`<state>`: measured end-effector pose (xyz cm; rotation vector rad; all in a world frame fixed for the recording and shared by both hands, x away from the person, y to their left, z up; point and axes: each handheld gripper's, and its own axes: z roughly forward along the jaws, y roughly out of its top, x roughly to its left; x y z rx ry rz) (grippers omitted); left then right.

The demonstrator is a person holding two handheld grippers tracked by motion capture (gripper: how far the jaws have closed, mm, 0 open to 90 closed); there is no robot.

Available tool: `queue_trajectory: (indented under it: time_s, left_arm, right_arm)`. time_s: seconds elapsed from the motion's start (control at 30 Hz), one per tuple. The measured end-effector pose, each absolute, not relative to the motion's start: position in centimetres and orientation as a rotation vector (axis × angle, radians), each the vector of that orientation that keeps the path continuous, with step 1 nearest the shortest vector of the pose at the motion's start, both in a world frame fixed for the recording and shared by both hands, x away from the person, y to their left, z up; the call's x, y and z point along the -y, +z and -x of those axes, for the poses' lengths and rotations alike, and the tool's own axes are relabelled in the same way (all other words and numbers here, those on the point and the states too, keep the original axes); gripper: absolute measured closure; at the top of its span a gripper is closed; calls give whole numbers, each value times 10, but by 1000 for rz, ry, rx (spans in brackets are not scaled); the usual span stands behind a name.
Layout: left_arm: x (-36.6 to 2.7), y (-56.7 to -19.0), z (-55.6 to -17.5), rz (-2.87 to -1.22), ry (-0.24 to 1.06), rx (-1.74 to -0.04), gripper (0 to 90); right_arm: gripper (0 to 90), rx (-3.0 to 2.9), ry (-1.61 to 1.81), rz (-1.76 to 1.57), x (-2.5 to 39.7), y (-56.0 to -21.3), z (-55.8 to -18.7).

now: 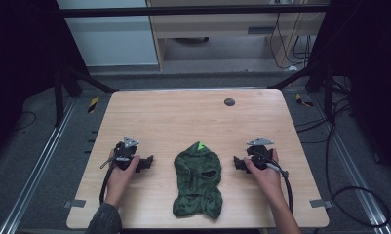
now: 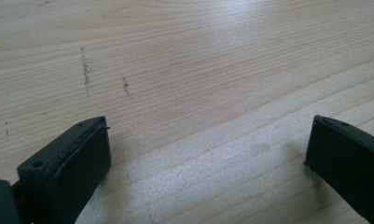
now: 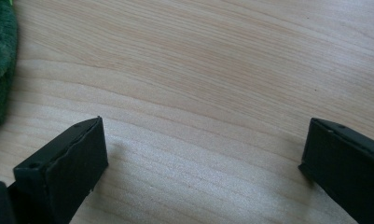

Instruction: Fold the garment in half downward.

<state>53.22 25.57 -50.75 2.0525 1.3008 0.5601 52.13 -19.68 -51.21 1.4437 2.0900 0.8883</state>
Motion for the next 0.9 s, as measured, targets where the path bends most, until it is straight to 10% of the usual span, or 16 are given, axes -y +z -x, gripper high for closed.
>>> queue_trajectory:
  time_s: [0.6,0.9]
  left_arm:
    - [-231,-486,-519,-2107,533,-1133,37]
    - [-198,-475,-526,-2185,433,-1025,51]
  right_arm:
    - [227,-2213,921,-1330,182,-493,-512]
    - [506,-2284,988,-1250,173,-475,-511]
